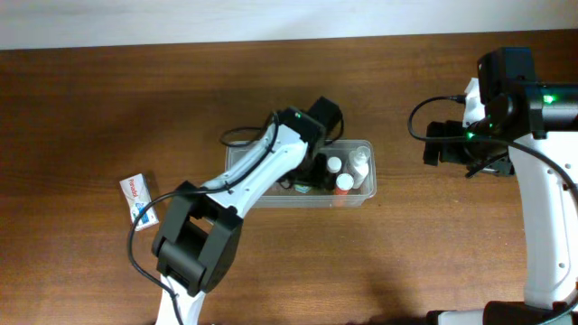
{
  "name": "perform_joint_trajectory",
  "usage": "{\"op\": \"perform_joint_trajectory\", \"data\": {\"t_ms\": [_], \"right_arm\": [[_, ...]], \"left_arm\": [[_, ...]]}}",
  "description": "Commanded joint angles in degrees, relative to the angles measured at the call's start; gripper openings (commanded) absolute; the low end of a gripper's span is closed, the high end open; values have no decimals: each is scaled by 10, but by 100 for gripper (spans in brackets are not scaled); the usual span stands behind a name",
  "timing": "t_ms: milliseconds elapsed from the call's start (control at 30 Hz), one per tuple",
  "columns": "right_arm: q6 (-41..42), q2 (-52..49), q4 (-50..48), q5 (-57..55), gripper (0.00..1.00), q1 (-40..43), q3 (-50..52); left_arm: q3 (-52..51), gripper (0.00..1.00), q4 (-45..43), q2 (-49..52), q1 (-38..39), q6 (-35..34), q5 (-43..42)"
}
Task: Pack container
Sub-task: 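Lower the gold-lidded jar into the container and release, then grasp the white Panadol box with the left gripper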
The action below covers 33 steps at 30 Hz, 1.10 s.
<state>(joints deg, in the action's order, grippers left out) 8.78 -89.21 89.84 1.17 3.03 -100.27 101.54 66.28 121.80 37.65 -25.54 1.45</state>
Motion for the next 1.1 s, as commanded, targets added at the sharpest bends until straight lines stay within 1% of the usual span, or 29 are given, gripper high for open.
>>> {"op": "perform_joint_trajectory", "data": {"t_ms": [0,100,167,267,333,400,433,500,567,633,800,900,933,1067], "right_arm": [[-4,-2,0,3,93,4,0],[-4,-2,0,3,94,4,0],[-4,-2,0,3,94,4,0],[-5,-2,0,3,94,4,0],[-5,-2,0,3,94,4,0],[-5,-2,0,3,94,4,0],[-4,-2,0,3,94,4,0],[-4,-2,0,3,94,4,0],[-4,-2,-1,3,94,4,0],[-4,-2,-2,3,94,4,0],[-4,-2,-3,3,94,4,0],[-4,-2,-3,3,94,4,0],[-4,-2,-3,3,94,4,0],[-4,-2,-2,3,94,4,0]], "left_arm": [[95,64,55,-13,-33,7,15],[157,65,106,-38,-63,7,58],[175,67,121,-59,-83,7,78],[179,69,130,-111,-134,6,87],[179,71,143,-136,-172,-10,89],[179,77,167,-157,-233,-25,89],[178,80,176,-159,-254,-32,89],[176,83,191,-160,-294,-40,89],[164,83,197,-158,-330,-40,89],[136,86,194,-158,-370,-40,89],[53,87,179,-158,-429,-40,89],[-12,87,146,-158,-458,-40,87],[-34,92,134,-158,-468,-40,84],[-131,94,75,-158,-507,-37,59]]}}
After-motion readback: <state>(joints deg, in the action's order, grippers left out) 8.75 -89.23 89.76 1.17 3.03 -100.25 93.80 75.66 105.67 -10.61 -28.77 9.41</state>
